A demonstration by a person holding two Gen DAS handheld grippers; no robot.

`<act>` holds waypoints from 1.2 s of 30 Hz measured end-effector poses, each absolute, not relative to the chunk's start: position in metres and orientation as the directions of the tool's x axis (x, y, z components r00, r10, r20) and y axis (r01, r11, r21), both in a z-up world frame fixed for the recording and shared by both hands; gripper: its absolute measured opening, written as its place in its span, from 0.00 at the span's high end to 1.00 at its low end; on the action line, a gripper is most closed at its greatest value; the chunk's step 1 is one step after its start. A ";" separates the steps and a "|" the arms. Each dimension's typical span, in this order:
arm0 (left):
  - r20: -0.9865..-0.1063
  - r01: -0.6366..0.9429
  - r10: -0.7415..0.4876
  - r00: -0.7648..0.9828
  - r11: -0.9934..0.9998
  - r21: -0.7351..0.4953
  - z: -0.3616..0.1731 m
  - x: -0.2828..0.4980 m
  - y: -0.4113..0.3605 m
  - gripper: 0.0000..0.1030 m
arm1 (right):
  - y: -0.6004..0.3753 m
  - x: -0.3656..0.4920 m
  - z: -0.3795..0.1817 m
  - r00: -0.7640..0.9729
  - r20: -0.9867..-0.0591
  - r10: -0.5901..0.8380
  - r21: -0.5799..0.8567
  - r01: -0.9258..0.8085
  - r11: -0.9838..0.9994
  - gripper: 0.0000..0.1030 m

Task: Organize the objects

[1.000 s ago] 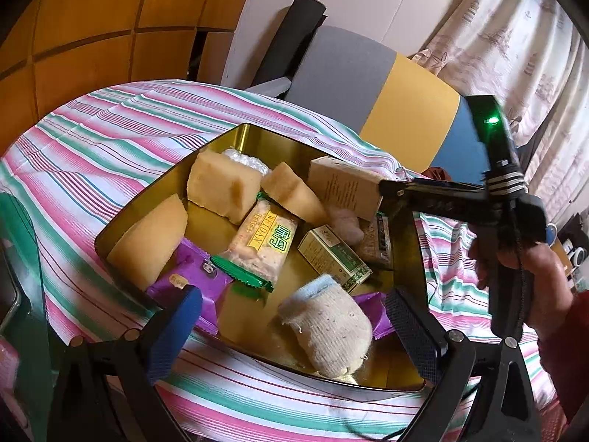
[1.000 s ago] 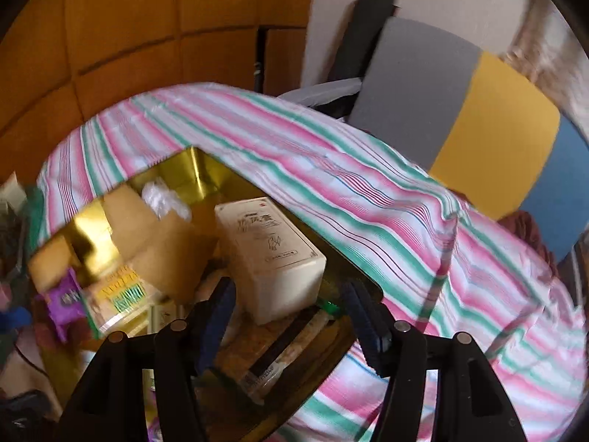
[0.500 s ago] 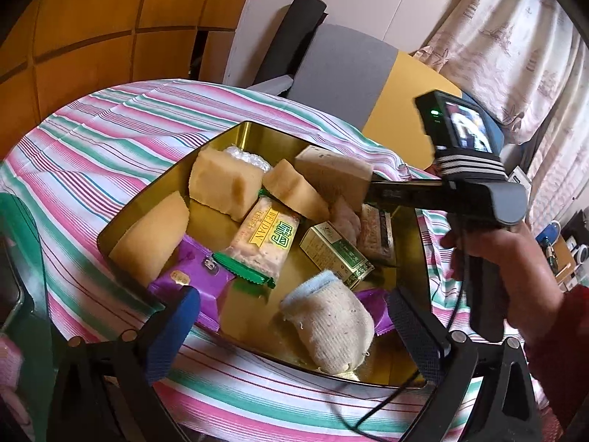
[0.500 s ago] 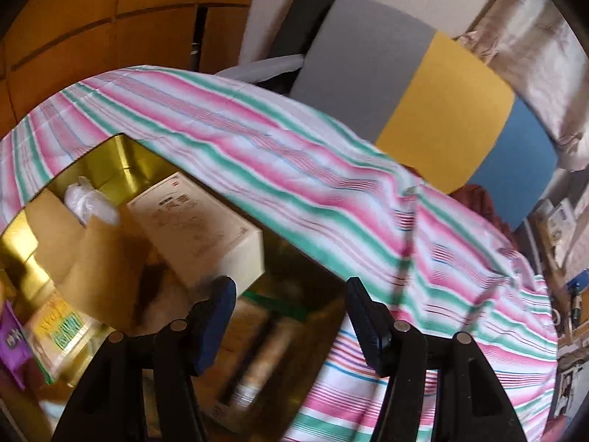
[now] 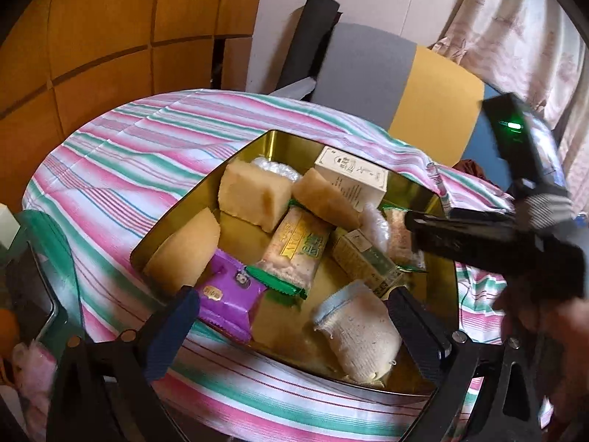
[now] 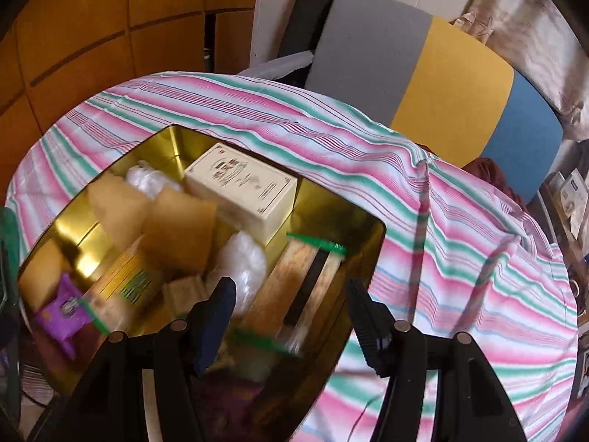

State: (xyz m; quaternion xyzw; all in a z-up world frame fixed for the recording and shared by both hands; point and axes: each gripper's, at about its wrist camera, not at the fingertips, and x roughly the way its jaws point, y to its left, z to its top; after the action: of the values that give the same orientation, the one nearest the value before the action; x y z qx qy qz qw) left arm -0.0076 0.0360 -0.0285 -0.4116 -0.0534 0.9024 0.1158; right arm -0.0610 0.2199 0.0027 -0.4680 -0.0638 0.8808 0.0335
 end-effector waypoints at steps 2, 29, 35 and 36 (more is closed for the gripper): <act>-0.741 -0.149 0.227 -0.632 -0.974 -0.171 -0.029 -0.007 0.035 0.00 | 0.217 -0.051 0.005 -0.567 -0.815 0.116 -0.139 -0.002 -0.990 0.40; -0.721 -0.013 -0.091 -0.687 -0.990 0.137 -0.004 -0.003 0.033 0.00 | 0.218 0.028 0.028 -0.633 -0.768 0.098 -0.015 -0.134 -0.991 0.39; -0.724 -0.024 -0.087 -0.684 -0.990 0.141 0.002 -0.005 0.035 0.00 | 0.209 0.031 0.033 -0.654 -0.749 0.103 -0.013 -0.140 -0.990 0.39; -0.730 -0.023 -0.079 -0.679 -0.991 0.129 0.002 -0.006 0.034 0.00 | 0.209 0.031 0.034 -0.655 -0.748 0.110 -0.018 -0.145 -0.989 0.39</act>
State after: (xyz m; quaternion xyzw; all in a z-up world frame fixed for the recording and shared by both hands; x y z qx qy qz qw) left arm -0.0063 0.0337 0.0020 -0.4004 0.0638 0.9140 -0.0154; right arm 0.0314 0.2088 0.0336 -0.4095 0.0218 0.9093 0.0702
